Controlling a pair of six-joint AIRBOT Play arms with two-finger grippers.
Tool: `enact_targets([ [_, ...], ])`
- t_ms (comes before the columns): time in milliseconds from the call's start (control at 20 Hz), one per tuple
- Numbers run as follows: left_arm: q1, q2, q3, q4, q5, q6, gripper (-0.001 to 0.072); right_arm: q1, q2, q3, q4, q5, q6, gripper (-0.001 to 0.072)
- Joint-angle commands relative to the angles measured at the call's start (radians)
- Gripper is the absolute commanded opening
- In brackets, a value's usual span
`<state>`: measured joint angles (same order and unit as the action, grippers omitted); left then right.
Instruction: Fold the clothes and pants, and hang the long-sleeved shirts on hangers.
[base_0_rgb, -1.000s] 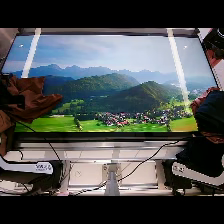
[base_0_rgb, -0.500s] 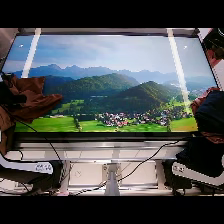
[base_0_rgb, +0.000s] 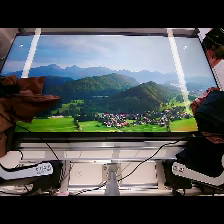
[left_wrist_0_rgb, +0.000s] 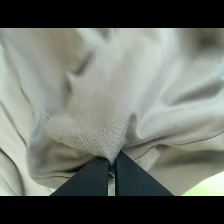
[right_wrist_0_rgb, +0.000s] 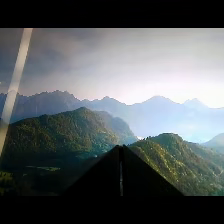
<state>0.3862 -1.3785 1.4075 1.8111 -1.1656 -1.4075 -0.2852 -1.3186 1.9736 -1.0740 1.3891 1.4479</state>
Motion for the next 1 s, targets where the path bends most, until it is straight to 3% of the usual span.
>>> enact_targets([
  [0,-0.048,0.14,0.001,-0.009,0.219,-0.011,0.0015,0.0,0.001,0.0,0.029,-0.002,0.0,0.0014],
  [250,-0.203,0.289,0.001,-0.01,0.473,-0.01,0.0015,0.0,0.001,0.0,0.028,0.008,-0.001,0.0014],
  [500,-0.481,0.317,0.0,-0.01,0.661,-0.011,0.0015,0.0,0.001,0.0,0.028,0.021,-0.001,0.0015],
  [950,-1.01,0.058,0.0,-0.103,0.716,-0.011,0.0015,0.0,0.001,-0.001,0.027,0.035,-0.002,0.0032],
])
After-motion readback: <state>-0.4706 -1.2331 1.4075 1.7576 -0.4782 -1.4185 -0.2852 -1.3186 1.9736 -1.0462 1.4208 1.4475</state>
